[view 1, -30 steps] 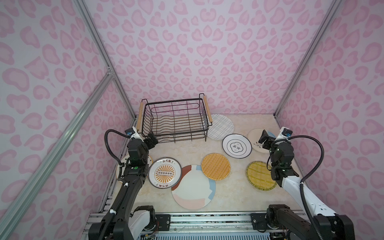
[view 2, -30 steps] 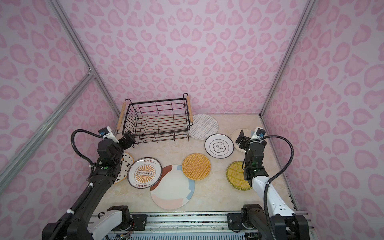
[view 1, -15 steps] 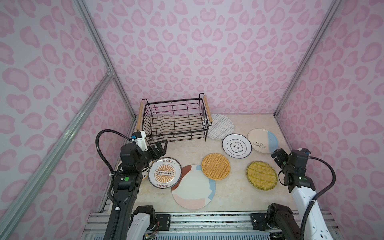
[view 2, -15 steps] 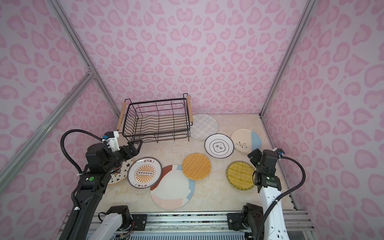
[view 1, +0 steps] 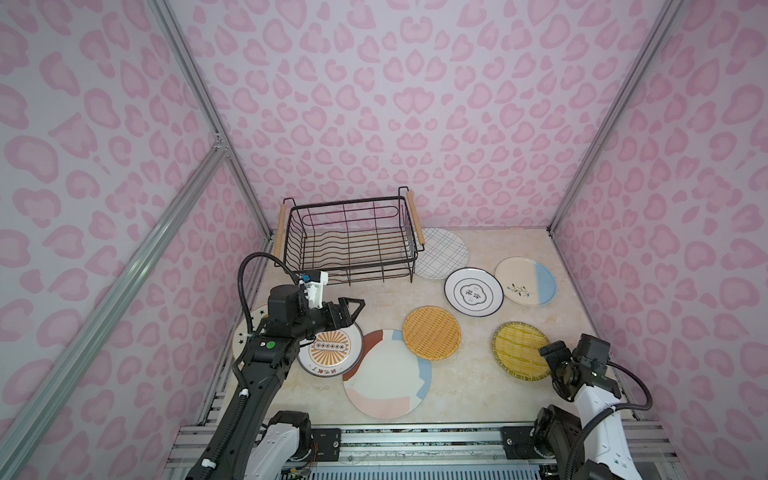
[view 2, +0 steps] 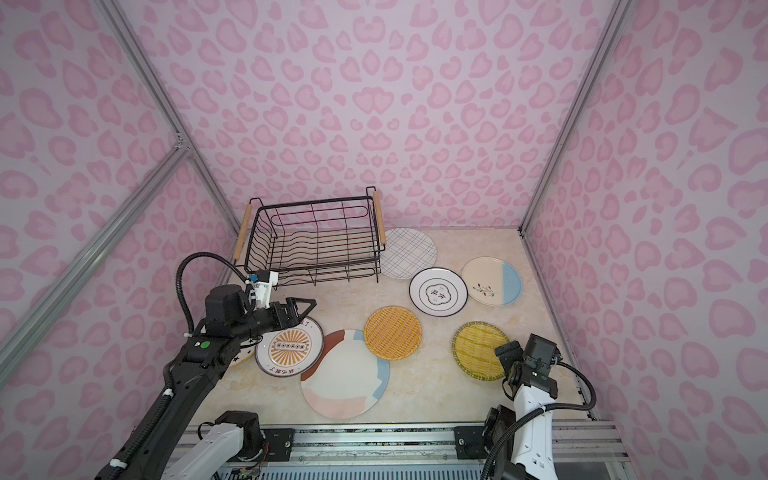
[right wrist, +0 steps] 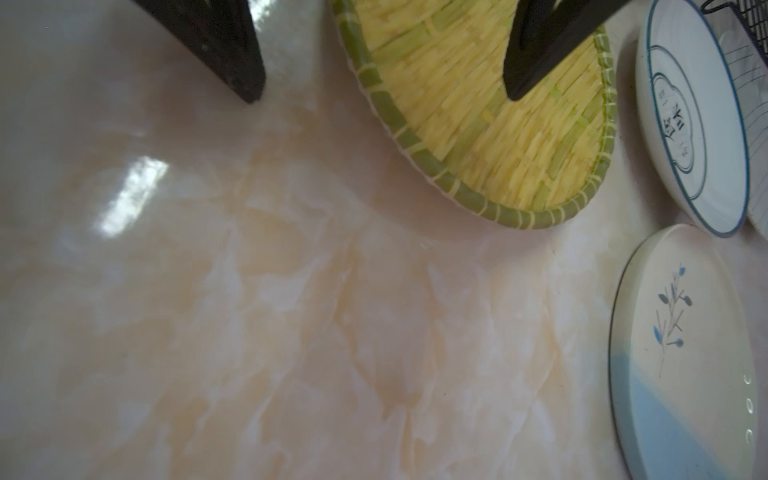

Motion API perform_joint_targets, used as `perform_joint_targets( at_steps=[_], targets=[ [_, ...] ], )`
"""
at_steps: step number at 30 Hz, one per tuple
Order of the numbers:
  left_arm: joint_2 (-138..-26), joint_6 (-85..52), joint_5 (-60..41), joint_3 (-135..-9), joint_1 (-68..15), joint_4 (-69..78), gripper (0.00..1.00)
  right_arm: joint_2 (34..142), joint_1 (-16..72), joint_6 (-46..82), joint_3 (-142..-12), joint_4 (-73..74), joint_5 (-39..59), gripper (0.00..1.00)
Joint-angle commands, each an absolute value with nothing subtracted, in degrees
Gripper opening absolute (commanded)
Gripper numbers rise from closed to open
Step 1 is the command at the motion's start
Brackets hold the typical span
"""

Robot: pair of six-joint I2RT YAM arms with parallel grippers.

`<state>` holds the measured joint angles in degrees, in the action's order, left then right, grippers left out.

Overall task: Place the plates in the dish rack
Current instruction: 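Lower the right gripper onto the green-rimmed yellow woven tray while the left arm rises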

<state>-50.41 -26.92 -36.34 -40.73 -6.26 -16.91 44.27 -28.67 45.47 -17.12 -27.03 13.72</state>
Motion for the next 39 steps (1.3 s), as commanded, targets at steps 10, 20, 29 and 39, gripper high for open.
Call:
perform_joint_targets(
  at_steps=[10, 20, 29, 39],
  targets=[
    [-48.06, -26.41, -36.04, -40.96, -6.26, -14.24, 0.99, 50.89, -27.86, 44.54, -13.97, -17.84, 24.06, 0.81],
    [-47.99, -26.72, -36.91, -40.98, -6.32, -13.98, 0.99, 49.37, -18.1, 41.95, -12.95, -24.58, 28.26, 0.67],
    [-48.12, -26.73, -36.47, -41.13, -6.28, -14.14, 0.99, 41.43, -13.1, 49.28, -7.23, -19.47, 28.47, 0.5],
    [-47.9, -26.72, -35.69, -40.91, -6.19, -14.32, 0.99, 46.67, -13.02, 49.48, -7.8, -15.8, 27.71, 0.29]
  ],
)
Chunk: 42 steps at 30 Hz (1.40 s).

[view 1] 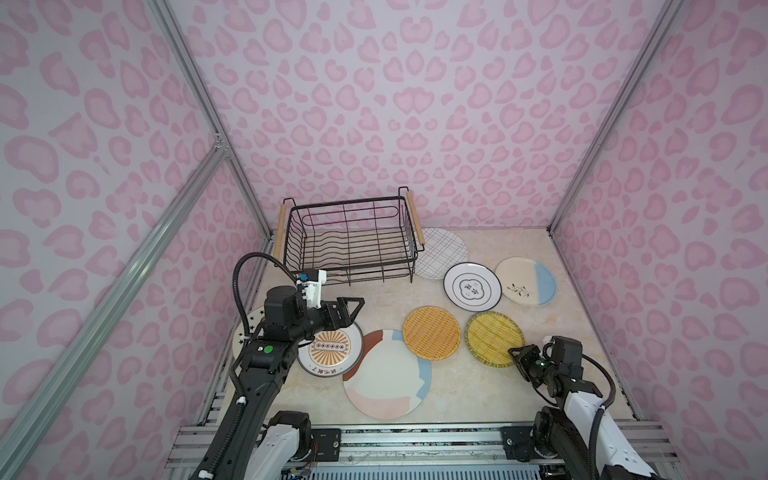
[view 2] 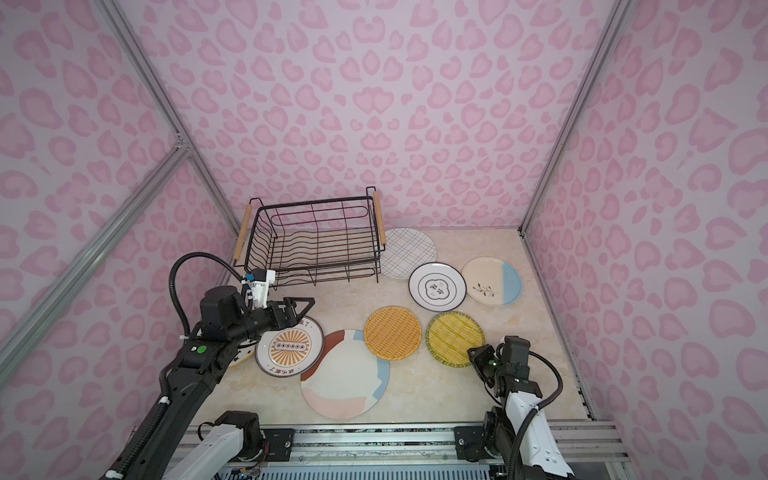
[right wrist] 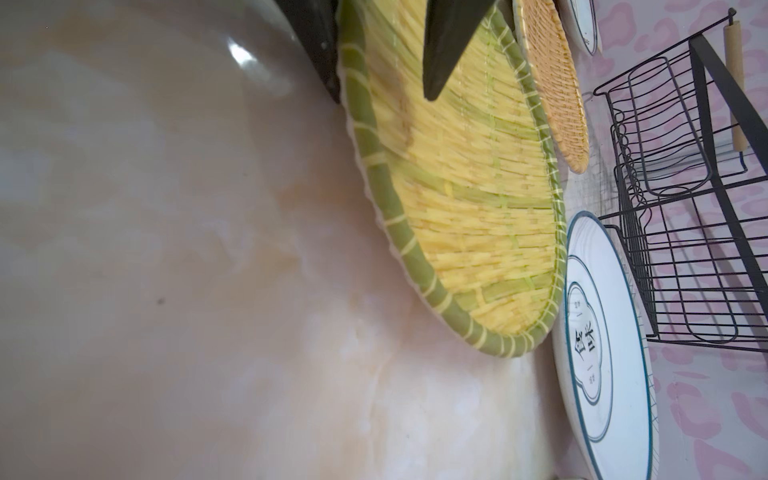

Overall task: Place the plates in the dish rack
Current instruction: 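Lower the right gripper onto the green-rimmed yellow woven tray while the left arm rises, then lift the green-rimmed tray upright with the right gripper toward the left gripper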

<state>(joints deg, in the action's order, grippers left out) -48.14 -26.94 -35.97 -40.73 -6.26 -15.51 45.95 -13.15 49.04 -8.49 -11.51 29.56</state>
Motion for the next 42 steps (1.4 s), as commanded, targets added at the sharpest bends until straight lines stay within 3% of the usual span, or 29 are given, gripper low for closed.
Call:
perform_joint_targets(
  at_steps=[1, 13, 31, 42],
  targets=[
    [-47.92, -26.76, -35.6, -40.95, -6.21, -14.33, 0.99, 46.67, -13.05, 49.48, -7.74, -15.97, 27.49, 0.26],
    [-48.3, -27.77, -38.32, -40.3, -6.24, -12.68, 0.99, 38.39, -13.09, 49.24, -9.7, -27.29, 25.4, 0.0],
    [-51.56, -29.26, -39.37, -40.08, -6.28, -11.92, 0.99, 35.87, -12.25, 47.05, -26.3, -35.73, 24.57, 0.0],
    [-49.89, -29.59, -35.41, -39.11, -6.4, -11.43, 1.0, 34.02, -5.8, 45.96, -36.91, -38.73, 17.14, 0.0]
  ],
)
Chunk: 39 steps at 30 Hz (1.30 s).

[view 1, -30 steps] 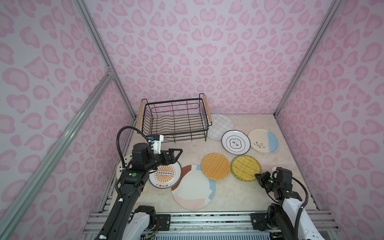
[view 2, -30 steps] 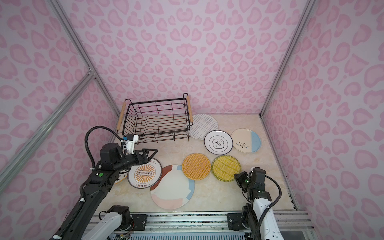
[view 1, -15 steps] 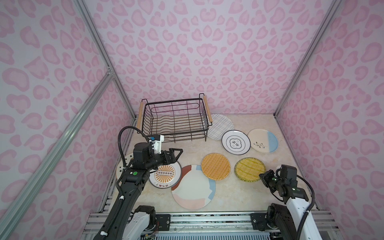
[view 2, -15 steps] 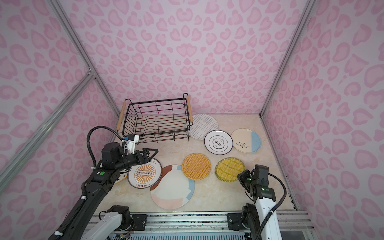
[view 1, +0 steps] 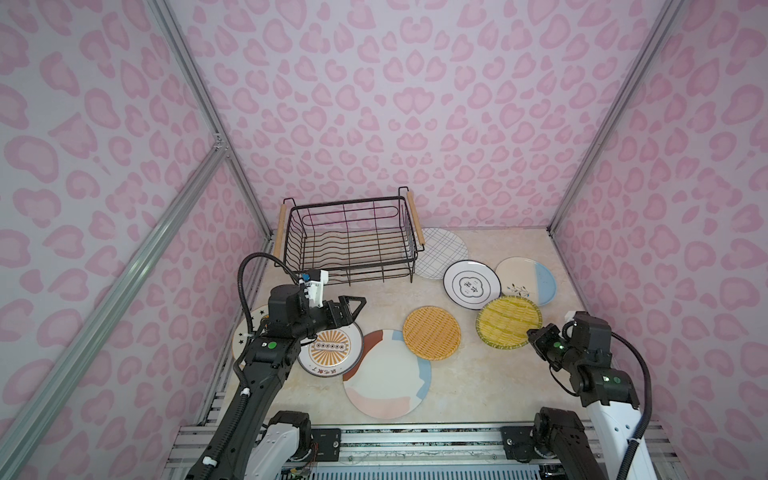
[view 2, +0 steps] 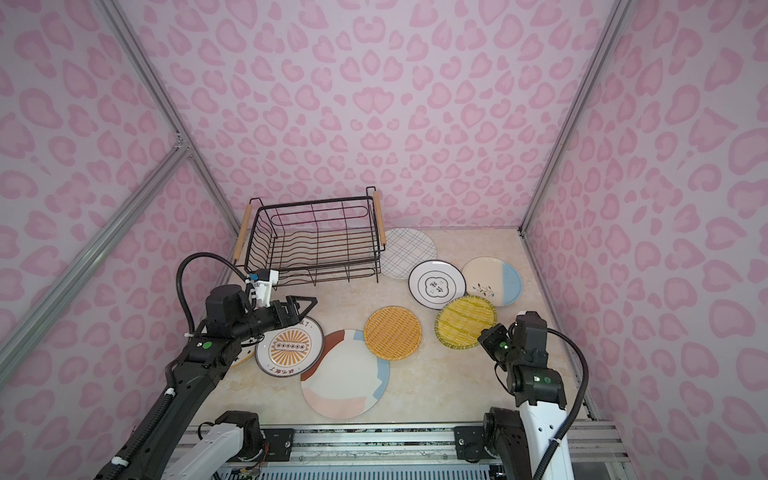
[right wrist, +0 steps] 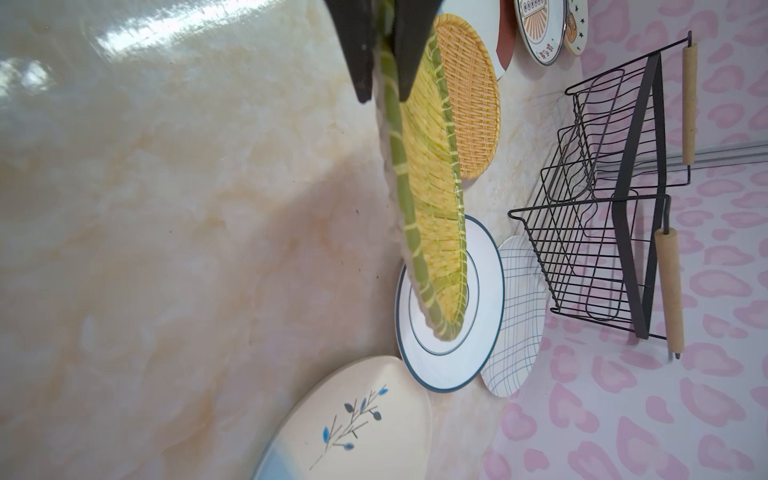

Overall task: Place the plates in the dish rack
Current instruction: 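Lift the green-rimmed tray upright with the right gripper toward the left gripper, then grasp the tray's top rim with the left gripper beside the right gripper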

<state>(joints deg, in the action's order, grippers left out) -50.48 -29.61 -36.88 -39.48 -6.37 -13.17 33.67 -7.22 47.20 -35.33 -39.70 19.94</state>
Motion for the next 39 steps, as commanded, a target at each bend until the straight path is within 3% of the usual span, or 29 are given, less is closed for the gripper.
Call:
perform_joint_targets(
  at_steps=[1, 9, 14, 20, 30, 37, 39],
  targets=[
    [-49.72, -29.28, -35.1, -39.24, -6.41, -11.5, 1.0, 34.74, -4.21, 45.35, -37.82, -38.16, 15.98, 0.0],
    [-49.41, -27.95, -33.61, -42.67, -8.54, -11.6, 0.98, 45.8, 9.58, 34.73, -47.81, -30.26, 9.79, 0.0],
    [-49.92, -24.49, -27.66, -46.59, -16.31, -6.17, 0.98, 53.74, 13.69, 25.88, -50.82, -18.61, 18.59, 0.0],
    [-58.45, -12.63, -30.27, -55.54, -24.76, -2.07, 0.98, 59.98, 17.17, 18.97, -54.4, -12.65, 26.33, 0.0],
    [-77.58, 12.15, -32.97, -79.59, -28.73, -18.31, 0.99, 64.51, 22.56, 12.28, -58.42, -15.12, 32.96, 0.0],
    [-82.84, 18.56, -35.42, -85.93, -29.27, -27.31, 0.88, 64.23, 24.51, 10.23, -58.78, -16.4, 33.67, 0.0],
    [-83.13, 19.38, -35.88, -86.38, -29.49, -28.77, 0.81, 64.49, 24.64, 9.76, -59.13, -16.71, 33.71, 0.0]
  ],
)
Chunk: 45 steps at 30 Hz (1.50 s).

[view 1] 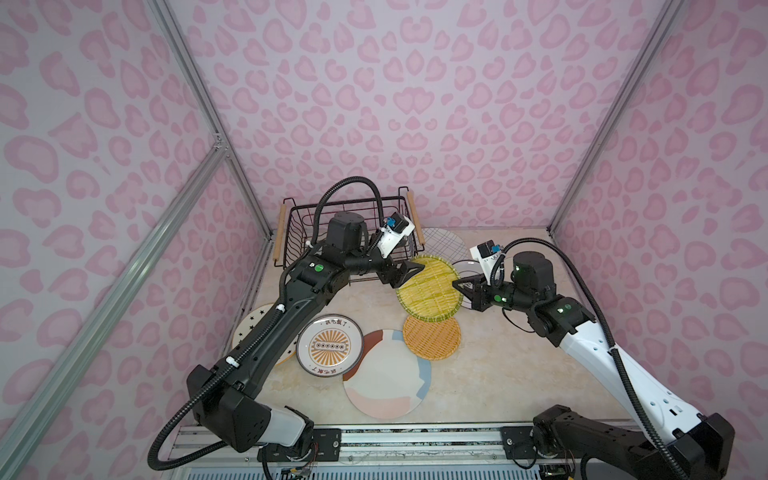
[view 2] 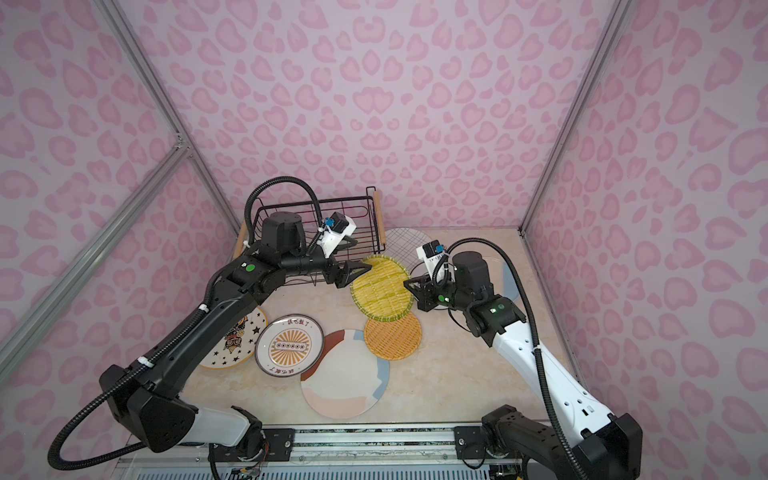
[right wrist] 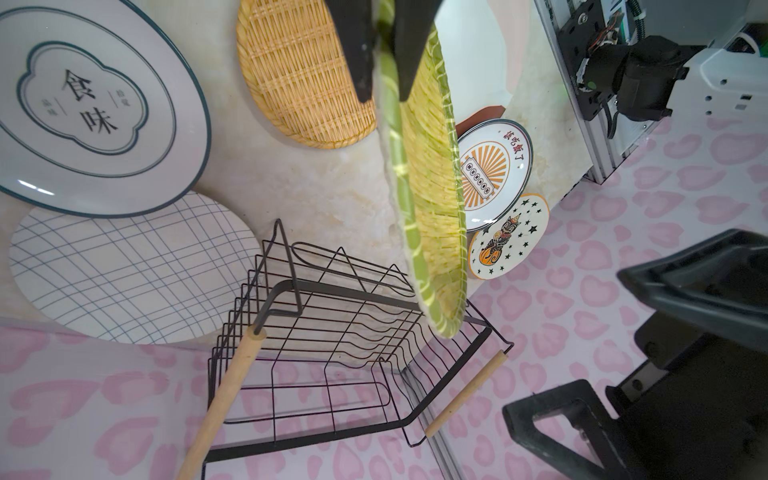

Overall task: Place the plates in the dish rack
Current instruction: 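Grasp the tray's top rim with the left gripper beside the right gripper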

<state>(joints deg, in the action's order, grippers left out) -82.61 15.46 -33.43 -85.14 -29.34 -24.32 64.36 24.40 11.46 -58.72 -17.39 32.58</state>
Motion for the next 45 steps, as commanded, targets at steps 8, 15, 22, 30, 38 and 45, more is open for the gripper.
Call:
perform_joint_targets(
  at_steps=[8, 15, 22, 30, 38, 45],
  targets=[
    [-85.84, 22.27, -34.79, -89.18, -29.62, -33.23, 0.75, 65.65, 26.98, 8.79, -60.73, -17.48, 33.94, 0.0],
    [-88.32, 23.83, -31.6, -89.66, -29.62, -33.22, 0.72, 65.83, 28.32, 8.07, -61.39, -18.06, 33.67, 0.0],
    [-87.77, 24.95, -36.83, -88.68, -29.53, -35.42, 0.58, 66.61, 28.46, 8.16, -61.43, -16.94, 34.56, 0.0],
    [-86.88, 27.46, -38.88, -87.98, -29.44, -39.33, 0.45, 64.19, 28.89, 7.17, -59.85, -17.31, 37.05, 0.0],
    [-88.24, 28.11, -41.24, -89.9, -29.44, -42.27, 0.18, 63.79, 29.97, 6.12, -60.51, -18.81, 37.19, 0.0],
    [-86.12, 25.88, -45.77, -89.59, -29.44, -39.95, 0.04, 63.48, 30.27, 6.05, -61.17, -20.74, 36.76, 0.0]
  ],
)
